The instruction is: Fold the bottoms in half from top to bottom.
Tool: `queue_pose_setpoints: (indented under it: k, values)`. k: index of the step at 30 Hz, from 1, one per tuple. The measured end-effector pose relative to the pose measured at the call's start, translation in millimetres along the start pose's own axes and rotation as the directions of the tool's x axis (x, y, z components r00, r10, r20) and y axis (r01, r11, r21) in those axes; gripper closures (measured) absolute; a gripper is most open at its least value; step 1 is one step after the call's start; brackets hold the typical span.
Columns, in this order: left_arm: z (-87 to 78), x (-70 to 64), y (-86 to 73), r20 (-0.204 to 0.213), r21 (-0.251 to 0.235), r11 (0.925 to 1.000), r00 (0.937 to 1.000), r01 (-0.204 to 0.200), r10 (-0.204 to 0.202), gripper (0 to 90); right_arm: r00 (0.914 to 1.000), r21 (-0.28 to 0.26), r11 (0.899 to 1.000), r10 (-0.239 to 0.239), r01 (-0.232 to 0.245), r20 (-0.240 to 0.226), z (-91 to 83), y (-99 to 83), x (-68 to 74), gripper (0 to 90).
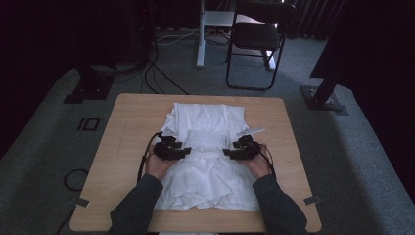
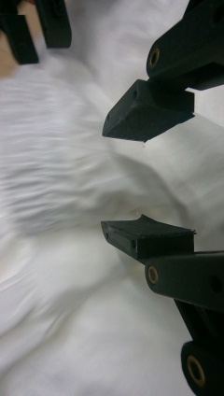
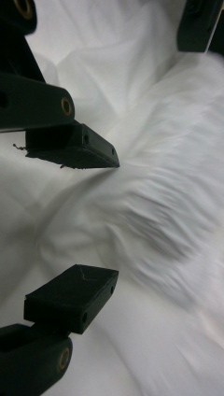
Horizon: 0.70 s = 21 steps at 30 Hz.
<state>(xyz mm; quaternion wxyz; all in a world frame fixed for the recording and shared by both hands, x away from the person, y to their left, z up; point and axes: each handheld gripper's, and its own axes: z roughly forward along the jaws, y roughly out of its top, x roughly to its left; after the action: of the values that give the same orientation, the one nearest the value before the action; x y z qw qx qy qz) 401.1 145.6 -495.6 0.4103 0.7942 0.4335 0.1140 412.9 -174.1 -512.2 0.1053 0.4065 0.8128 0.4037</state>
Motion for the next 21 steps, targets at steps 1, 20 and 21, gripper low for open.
queue_pose_setpoints:
  k: [1, 20, 21]
  values:
    - [-3.6, 2.6, 4.5, -0.009, -0.015, 0.9999, 0.9999, 0.008, -0.008, 49.4, 1.0000, -0.023, 1.000, 0.000, 0.000, 0.002, -5.9, 3.0, -2.3, 41.2]
    - [49.5, 23.8, 10.4, 0.061, 0.082, 0.9965, 0.9980, 0.012, -0.017, 76.4, 0.9824, -0.015, 0.983, 0.183, -0.183, -0.040, 32.5, 9.4, -42.0, 75.1]
    - [46.5, 22.7, 7.4, 0.085, 0.073, 0.9972, 0.9961, 0.014, -0.020, 75.8, 0.9821, -0.020, 0.984, 0.178, -0.180, -0.061, 29.5, 7.5, -41.0, 74.5]
